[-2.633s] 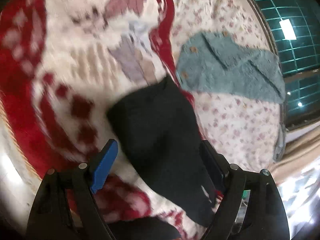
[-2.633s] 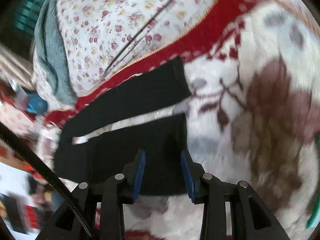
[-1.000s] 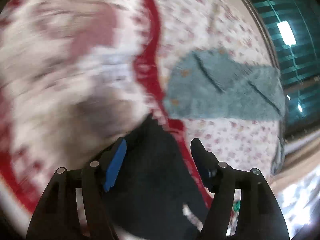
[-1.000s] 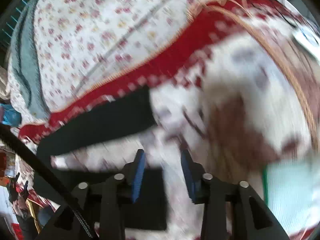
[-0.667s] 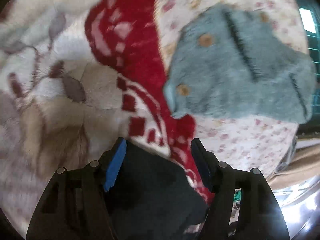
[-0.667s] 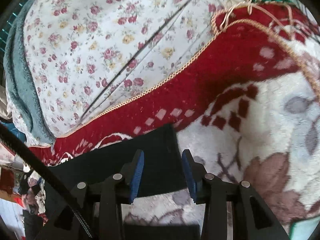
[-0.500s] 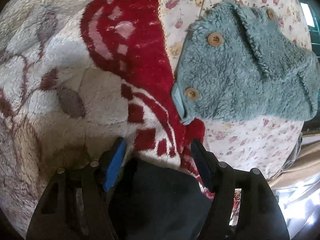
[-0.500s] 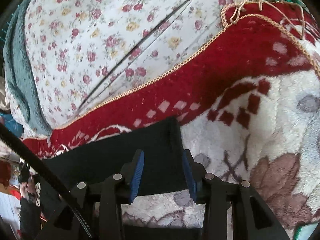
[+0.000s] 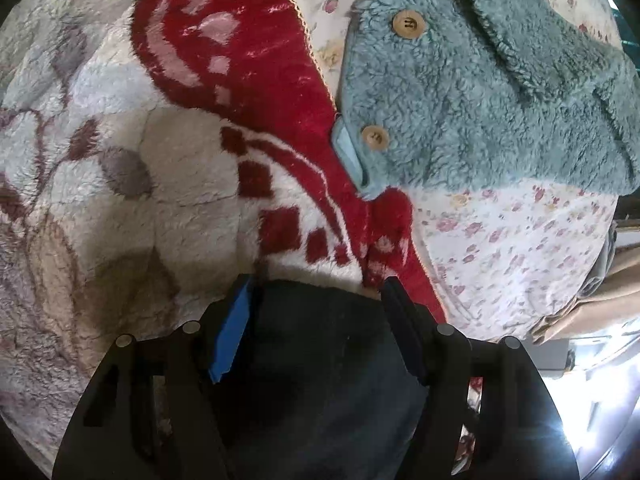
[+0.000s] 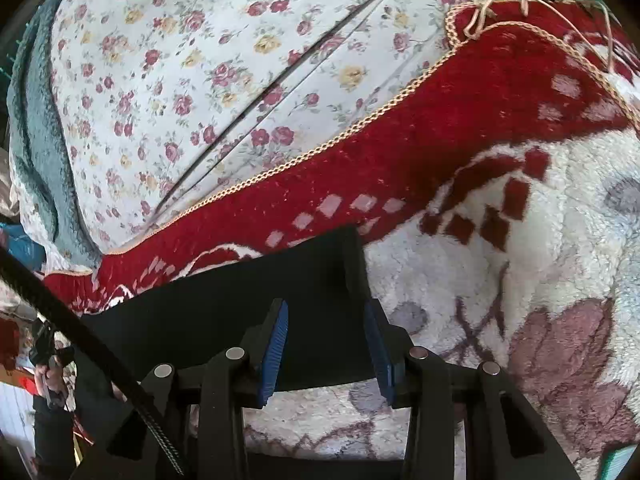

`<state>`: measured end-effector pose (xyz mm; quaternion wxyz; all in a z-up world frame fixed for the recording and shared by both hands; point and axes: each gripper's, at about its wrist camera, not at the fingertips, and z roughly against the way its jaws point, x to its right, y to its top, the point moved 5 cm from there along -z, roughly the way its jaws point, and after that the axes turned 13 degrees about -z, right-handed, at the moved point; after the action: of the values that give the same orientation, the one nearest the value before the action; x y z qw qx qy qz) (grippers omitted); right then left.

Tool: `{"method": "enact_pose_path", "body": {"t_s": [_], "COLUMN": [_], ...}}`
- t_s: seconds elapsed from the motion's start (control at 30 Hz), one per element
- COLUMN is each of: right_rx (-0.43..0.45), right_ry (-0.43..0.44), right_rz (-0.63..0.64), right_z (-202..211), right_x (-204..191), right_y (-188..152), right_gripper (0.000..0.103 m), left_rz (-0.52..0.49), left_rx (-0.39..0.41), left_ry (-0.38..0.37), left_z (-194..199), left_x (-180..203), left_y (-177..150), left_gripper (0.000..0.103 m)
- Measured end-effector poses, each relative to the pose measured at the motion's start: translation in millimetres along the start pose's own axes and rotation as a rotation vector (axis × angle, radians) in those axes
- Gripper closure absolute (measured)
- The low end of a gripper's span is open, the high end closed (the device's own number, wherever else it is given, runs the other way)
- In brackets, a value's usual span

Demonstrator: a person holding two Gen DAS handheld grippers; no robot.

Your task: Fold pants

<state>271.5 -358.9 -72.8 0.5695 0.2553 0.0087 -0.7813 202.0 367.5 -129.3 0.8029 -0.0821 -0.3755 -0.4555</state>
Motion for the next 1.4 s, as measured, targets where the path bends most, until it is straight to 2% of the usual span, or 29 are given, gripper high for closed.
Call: {"method": "enact_pose_path", "body": {"t_s": [0.07, 0.13, 0.17, 0.23, 0.33, 0.5, 0.57, 0.63, 0.73, 0.77, 0.97, 1.13, 1.27, 1.4], "right_rx": [-0.002, -0.002, -0.001, -0.012, -0.040, -0.102, -0.123, -0.154, -0.121, -0.114, -0.042, 0.004, 0.016, 0.033], "right_ry": [-0.004, -0.002, 0.016, 0.060, 0.095, 0.145, 0.099, 0.093, 0.076, 0.080, 0.149, 0.189, 0.209, 0.236], "right_rz": [0.003, 0.002, 0.005, -0.001, -0.046, -0.166, -0.144, -0.092, -0.029, -0.029, -0.001, 0.073, 0.149, 0.197], "right_z": [-1, -3, -5, -10, -24, -52, -63, -68, -62, -58, -21, 23, 59, 88], "right_x": [3, 4, 4, 4, 10, 15, 10, 0, -6, -6, -3, -8, -9, -3], "right_y": [1, 6, 10, 18, 31, 51, 56, 56, 55, 54, 47, 22, -13, -49], "right_gripper": [0.065, 0.065, 0.065, 0.065, 0.065, 0.065, 0.065, 0.067, 0.095, 0.096, 0.097, 0.097, 0.097, 0.097], "left_rz": [-0.022, -0.040, -0.046, -0.047, -0.051, -0.135, -0.168, -0.187, -0.227, -0.231, -0.264, -0.280, -0.269, -0.232], "left_rx": [-0.002, -0.010, -0.009, 0.002, 0.016, 0.036, 0.041, 0.053, 0.093, 0.107, 0.186, 0.234, 0.267, 0.300], "left_ry": [0.021, 0.088, 0.106, 0.139, 0.155, 0.226, 0.255, 0.269, 0.290, 0.287, 0.231, 0.161, 0.114, 0.065], "left_z": [-2, -6, -7, -8, -6, -4, -2, 2, 13, 18, 55, 93, 125, 152], "left_x": [2, 1, 1, -4, -10, -1, 5, 10, 20, 23, 50, 73, 71, 53], "left_y": [0, -1, 0, 0, -3, -7, -7, -8, -8, -7, -17, -46, -77, -110], "left_gripper": [0.041, 0.061, 0.065, 0.081, 0.092, 0.096, 0.097, 0.098, 0.099, 0.099, 0.099, 0.099, 0.099, 0.099]}}
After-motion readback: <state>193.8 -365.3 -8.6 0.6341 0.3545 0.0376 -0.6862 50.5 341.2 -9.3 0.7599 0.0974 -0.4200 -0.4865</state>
